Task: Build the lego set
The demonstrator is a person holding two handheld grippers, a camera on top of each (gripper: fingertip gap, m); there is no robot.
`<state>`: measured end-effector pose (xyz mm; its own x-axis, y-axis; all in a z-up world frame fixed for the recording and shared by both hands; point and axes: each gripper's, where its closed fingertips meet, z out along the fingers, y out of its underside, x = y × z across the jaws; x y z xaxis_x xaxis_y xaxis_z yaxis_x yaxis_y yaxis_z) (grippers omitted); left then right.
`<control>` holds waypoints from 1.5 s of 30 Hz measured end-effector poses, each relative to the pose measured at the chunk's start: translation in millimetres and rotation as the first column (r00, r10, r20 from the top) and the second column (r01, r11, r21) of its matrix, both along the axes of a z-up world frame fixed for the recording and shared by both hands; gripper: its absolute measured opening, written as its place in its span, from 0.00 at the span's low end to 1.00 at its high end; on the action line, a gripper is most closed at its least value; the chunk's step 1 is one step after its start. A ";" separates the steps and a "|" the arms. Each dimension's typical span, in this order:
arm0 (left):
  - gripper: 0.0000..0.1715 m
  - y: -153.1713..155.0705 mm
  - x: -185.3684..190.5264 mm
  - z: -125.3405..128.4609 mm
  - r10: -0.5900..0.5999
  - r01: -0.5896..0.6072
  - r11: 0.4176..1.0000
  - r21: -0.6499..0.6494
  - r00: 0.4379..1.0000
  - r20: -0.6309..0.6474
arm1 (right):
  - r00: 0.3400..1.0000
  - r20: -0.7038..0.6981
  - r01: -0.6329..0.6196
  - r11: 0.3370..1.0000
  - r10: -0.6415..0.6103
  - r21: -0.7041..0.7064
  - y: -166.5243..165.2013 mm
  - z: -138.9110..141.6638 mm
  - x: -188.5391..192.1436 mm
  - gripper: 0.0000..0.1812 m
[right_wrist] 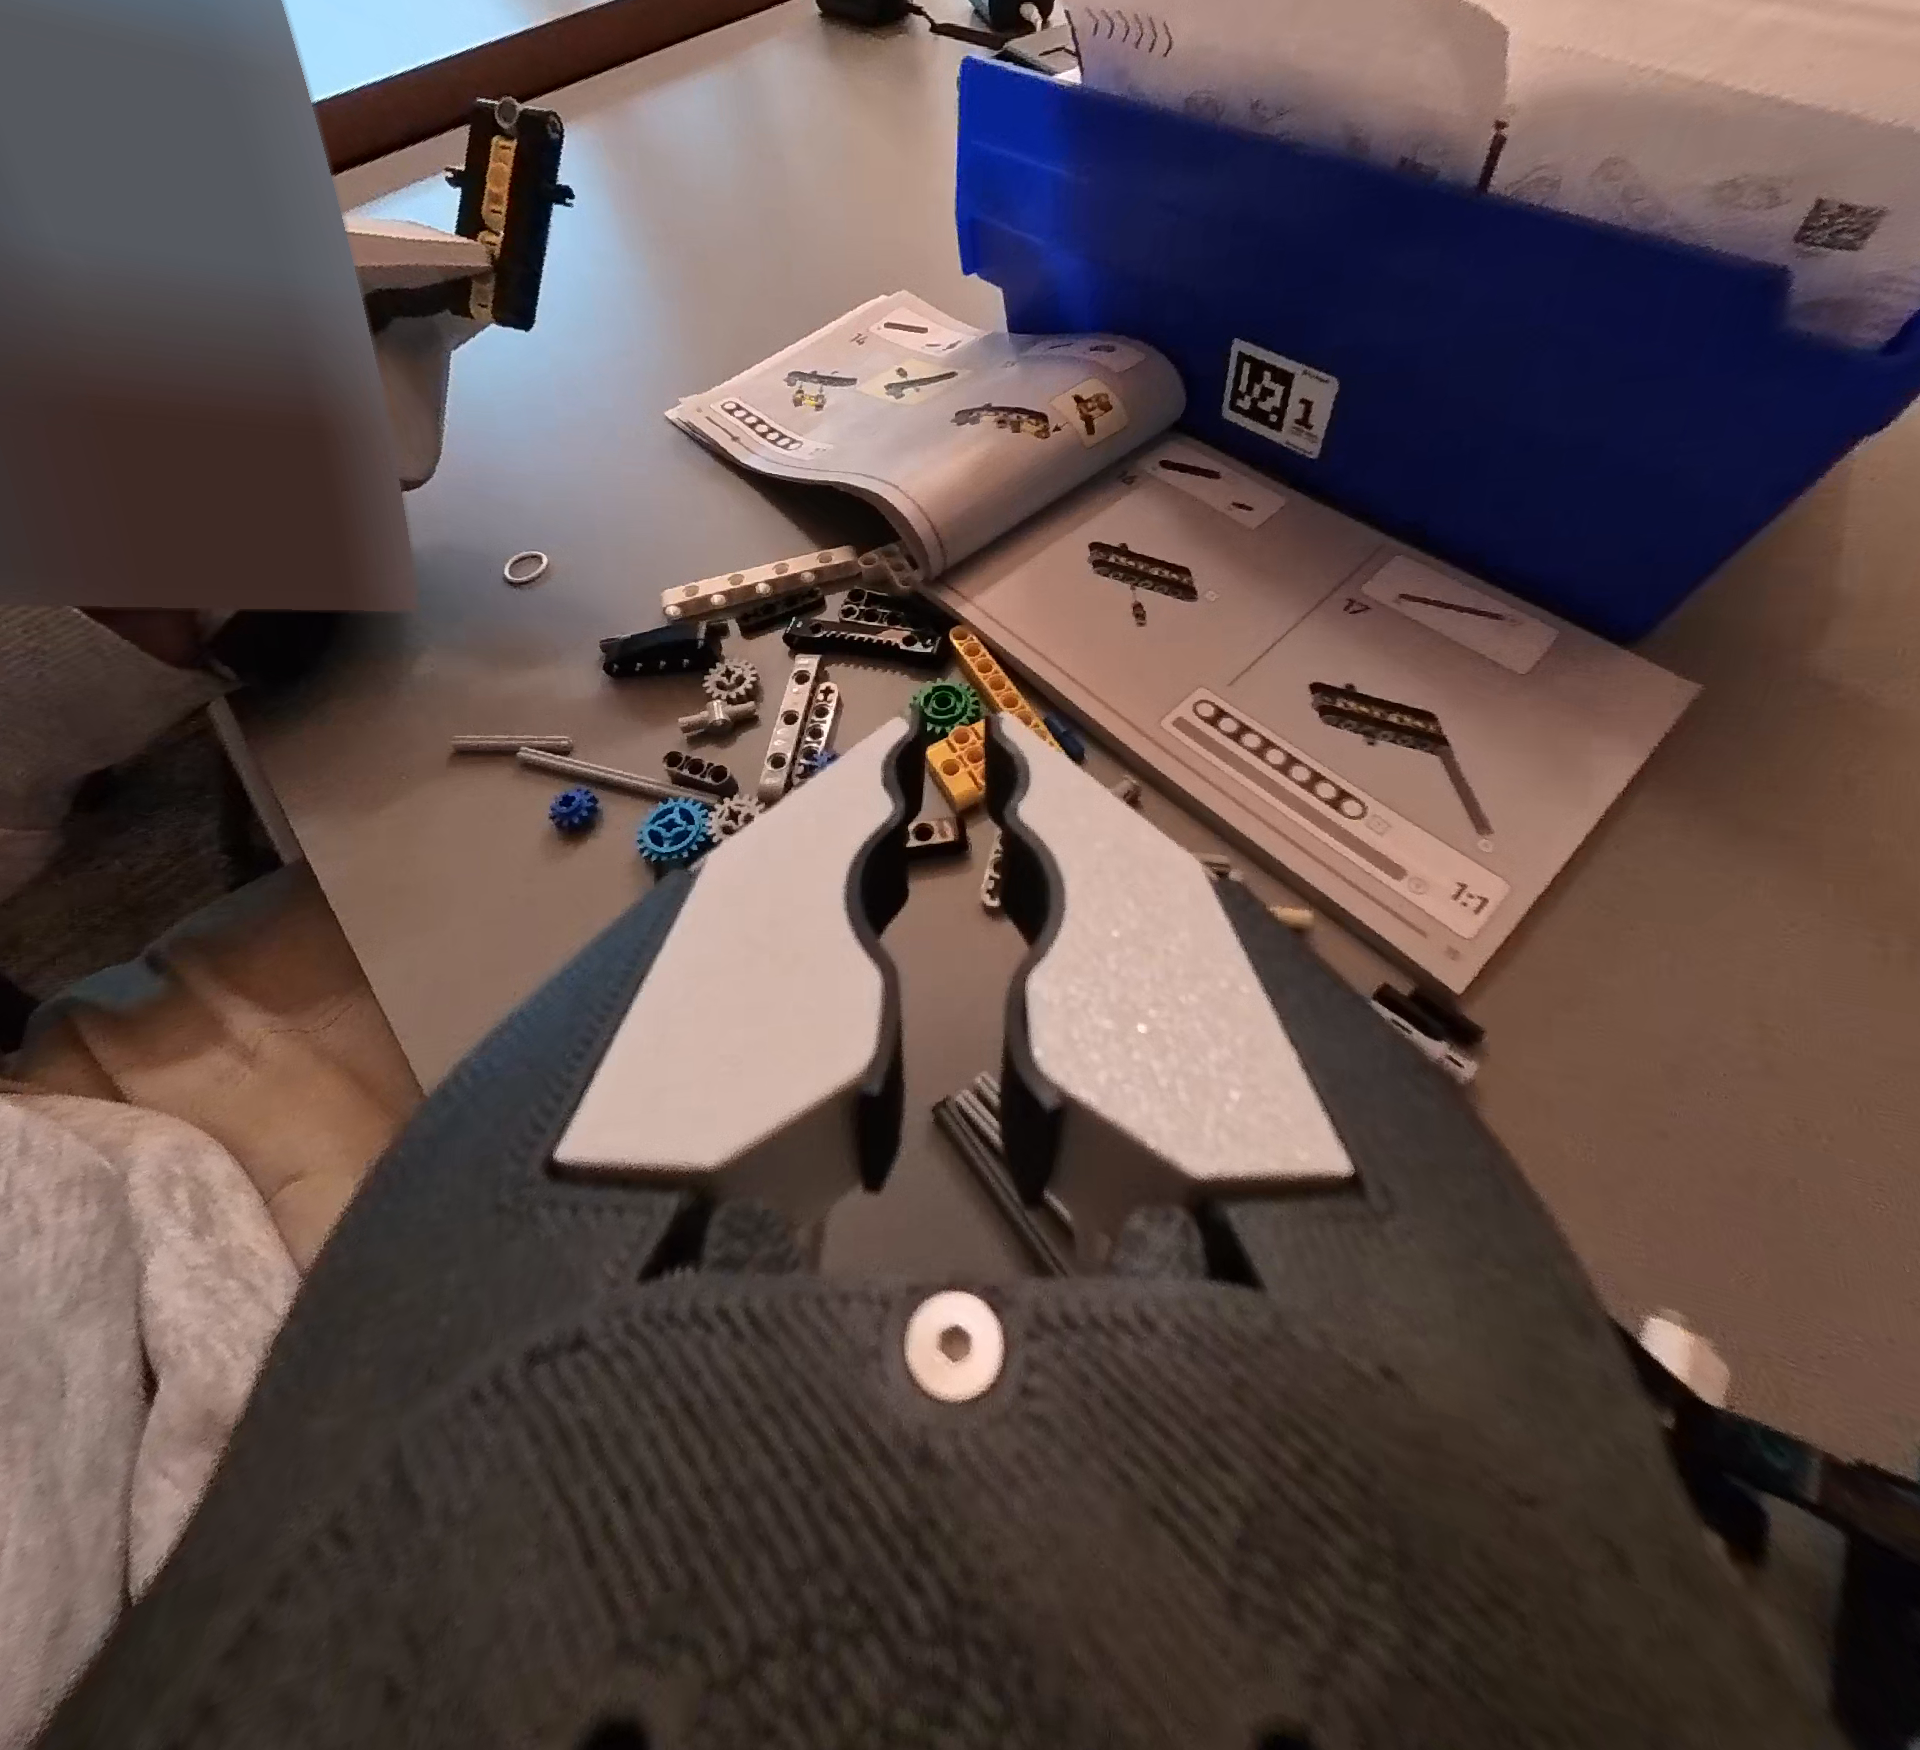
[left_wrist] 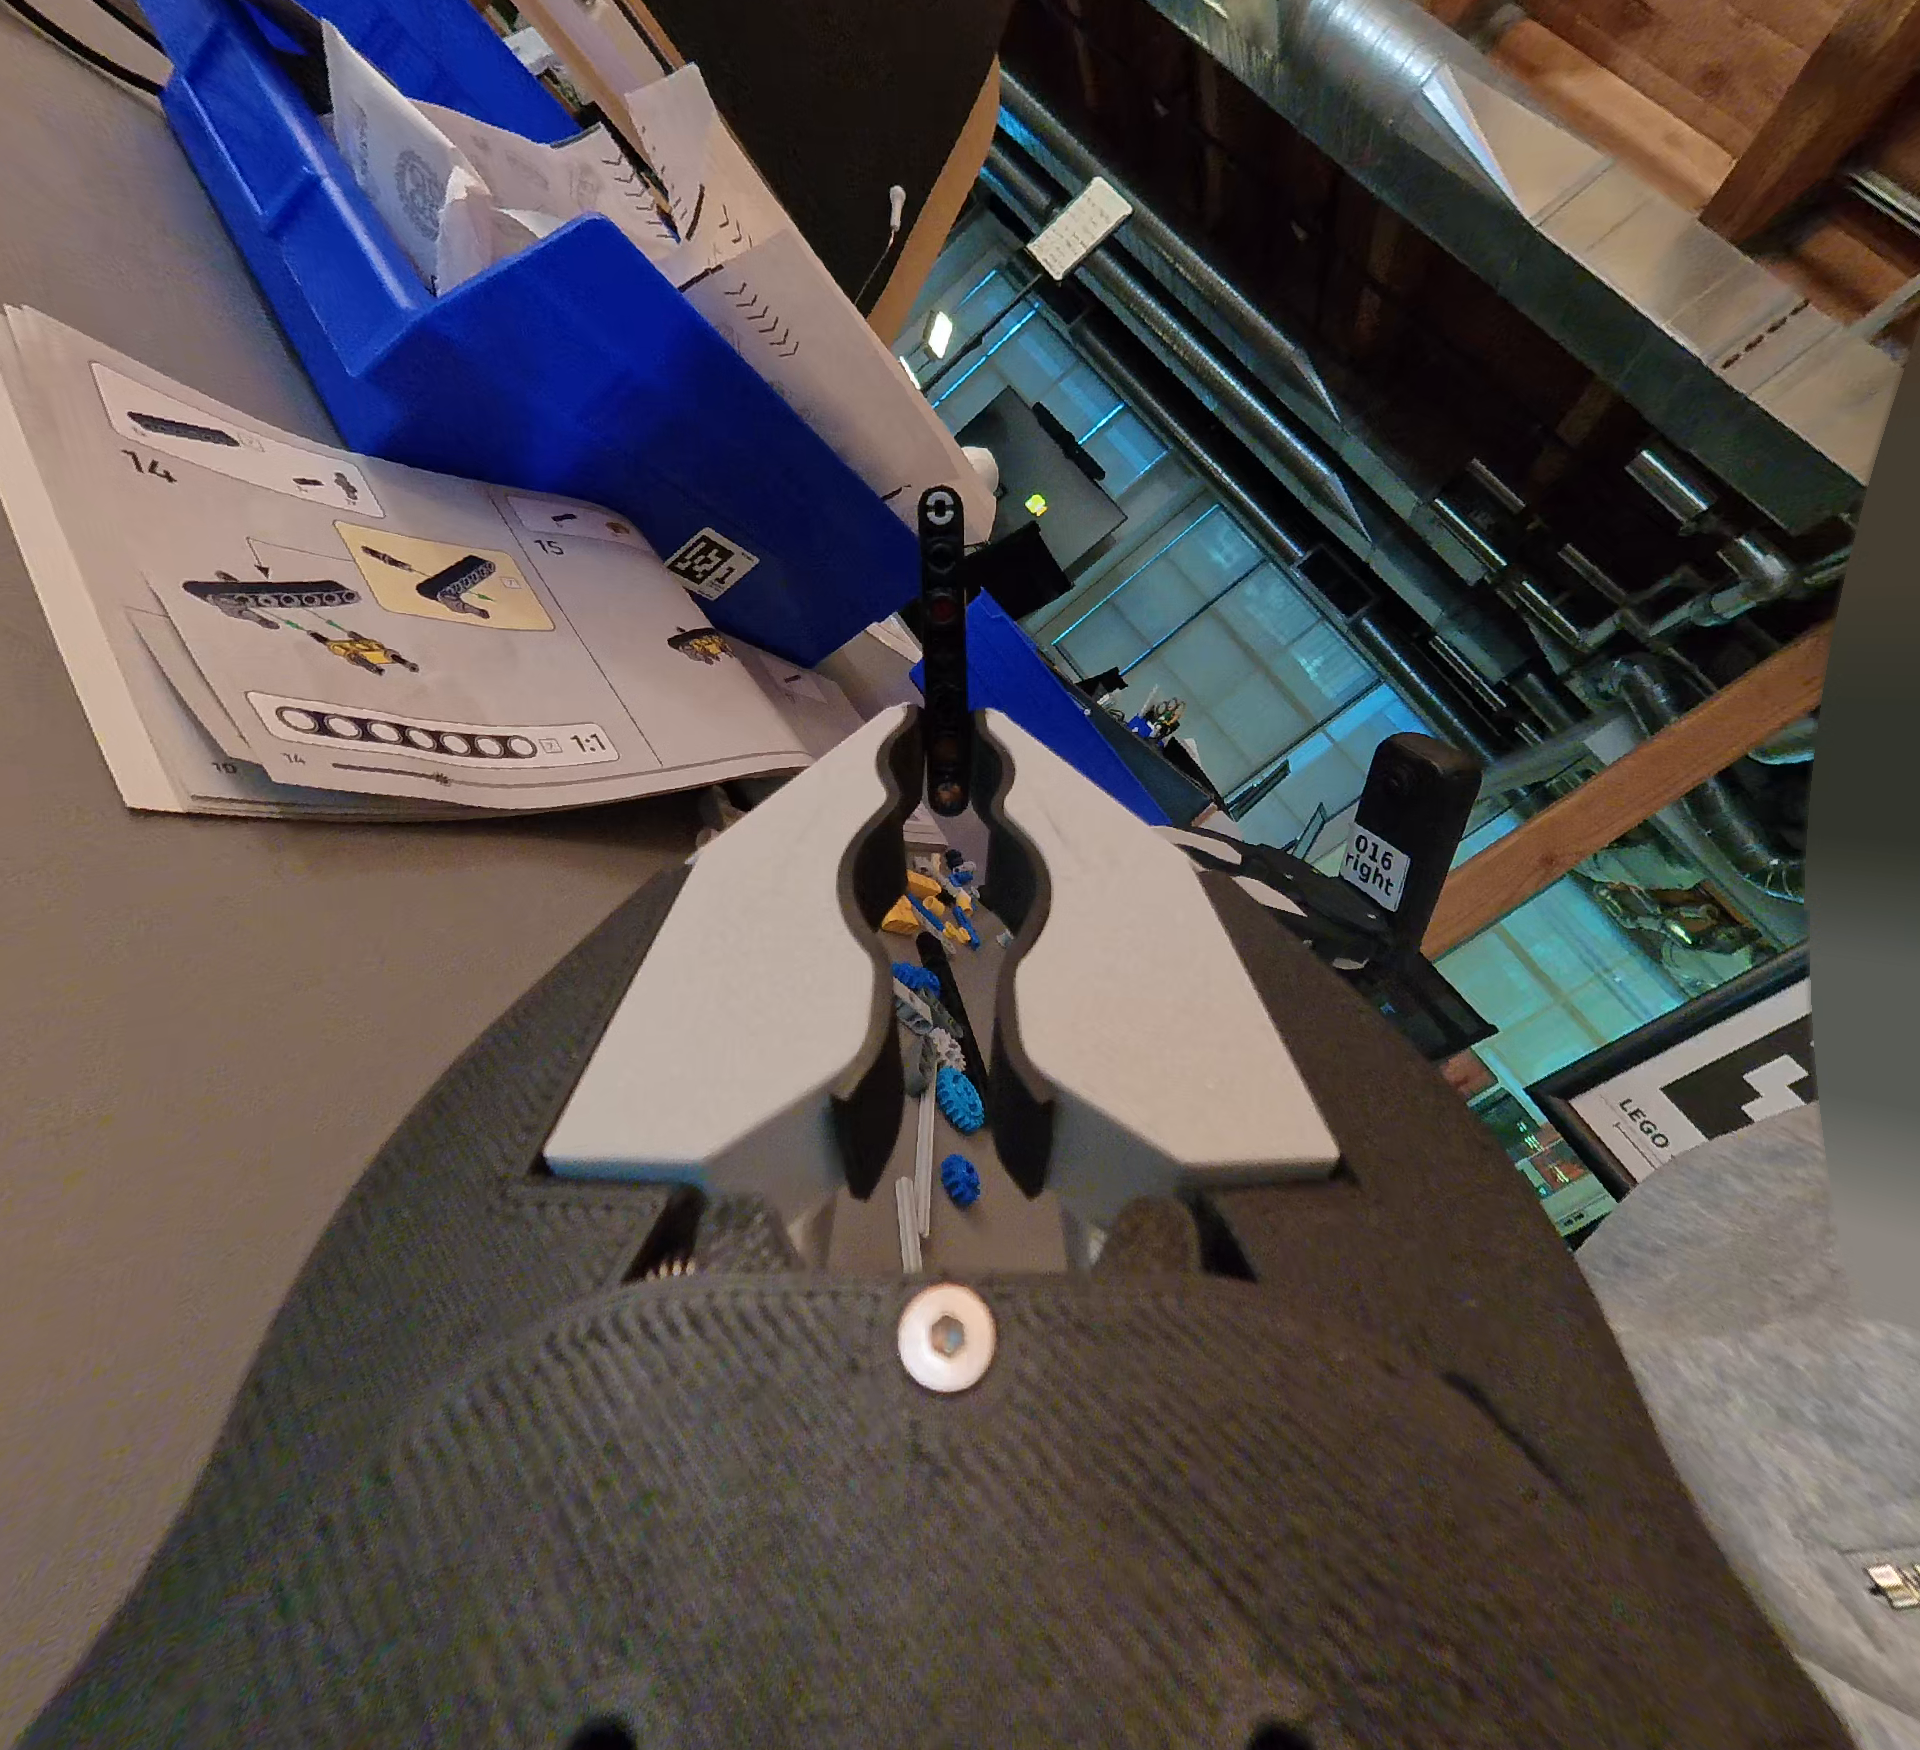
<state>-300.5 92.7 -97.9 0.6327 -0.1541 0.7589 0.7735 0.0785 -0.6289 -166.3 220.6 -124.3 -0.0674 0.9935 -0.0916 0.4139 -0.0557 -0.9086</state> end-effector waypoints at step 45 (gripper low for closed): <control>0.04 -0.4 -0.3 -0.5 -0.002 0.002 1.000 -0.001 1.000 0.009 | 0.924 0.316 -0.276 0.948 0.216 0.158 -73.9 -66.2 -5.1 0.17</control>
<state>-300.8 92.4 -98.4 0.6258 -0.1549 0.7645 0.7791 0.0761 -0.6223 -171.4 146.7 -190.4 -0.3118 0.9488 0.0503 0.6393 0.2487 -0.7276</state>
